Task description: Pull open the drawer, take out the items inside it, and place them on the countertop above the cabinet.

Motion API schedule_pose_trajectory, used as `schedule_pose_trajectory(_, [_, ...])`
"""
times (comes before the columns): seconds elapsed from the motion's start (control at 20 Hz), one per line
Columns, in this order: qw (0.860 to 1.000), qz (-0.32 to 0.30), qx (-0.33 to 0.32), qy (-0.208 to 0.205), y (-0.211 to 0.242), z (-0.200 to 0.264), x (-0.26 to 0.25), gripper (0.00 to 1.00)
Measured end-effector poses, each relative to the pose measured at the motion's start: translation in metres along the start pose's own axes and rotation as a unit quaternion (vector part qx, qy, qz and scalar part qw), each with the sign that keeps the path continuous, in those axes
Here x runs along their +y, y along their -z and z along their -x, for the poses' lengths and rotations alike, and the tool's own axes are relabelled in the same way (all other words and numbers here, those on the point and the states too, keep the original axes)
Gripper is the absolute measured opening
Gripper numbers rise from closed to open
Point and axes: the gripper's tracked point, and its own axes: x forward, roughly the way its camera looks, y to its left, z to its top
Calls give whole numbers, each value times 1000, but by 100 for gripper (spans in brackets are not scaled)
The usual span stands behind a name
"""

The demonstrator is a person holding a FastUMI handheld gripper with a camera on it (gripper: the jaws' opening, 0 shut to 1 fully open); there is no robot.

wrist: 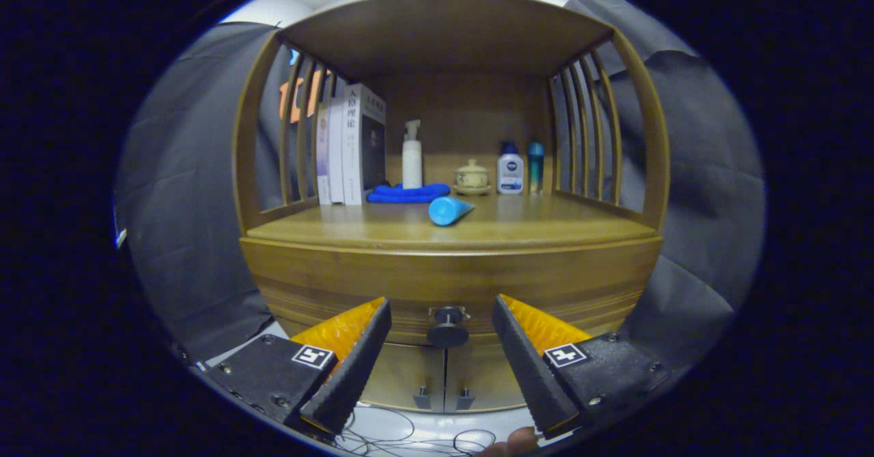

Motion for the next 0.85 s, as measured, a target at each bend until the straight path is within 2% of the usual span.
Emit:
schedule_pose_trajectory(0.2, [999, -16, -21, -18, -18, 61, -2, 98])
schedule_pose_trajectory(0.5, [997, -13, -75, -18, -54, 136, -15, 98])
schedule_pose_trajectory(0.7, [993, -34, -103, -41, -66, 194, -7, 98])
schedule_pose_trajectory(0.85, [992, -21, -114, -49, -66, 221, -2, 98])
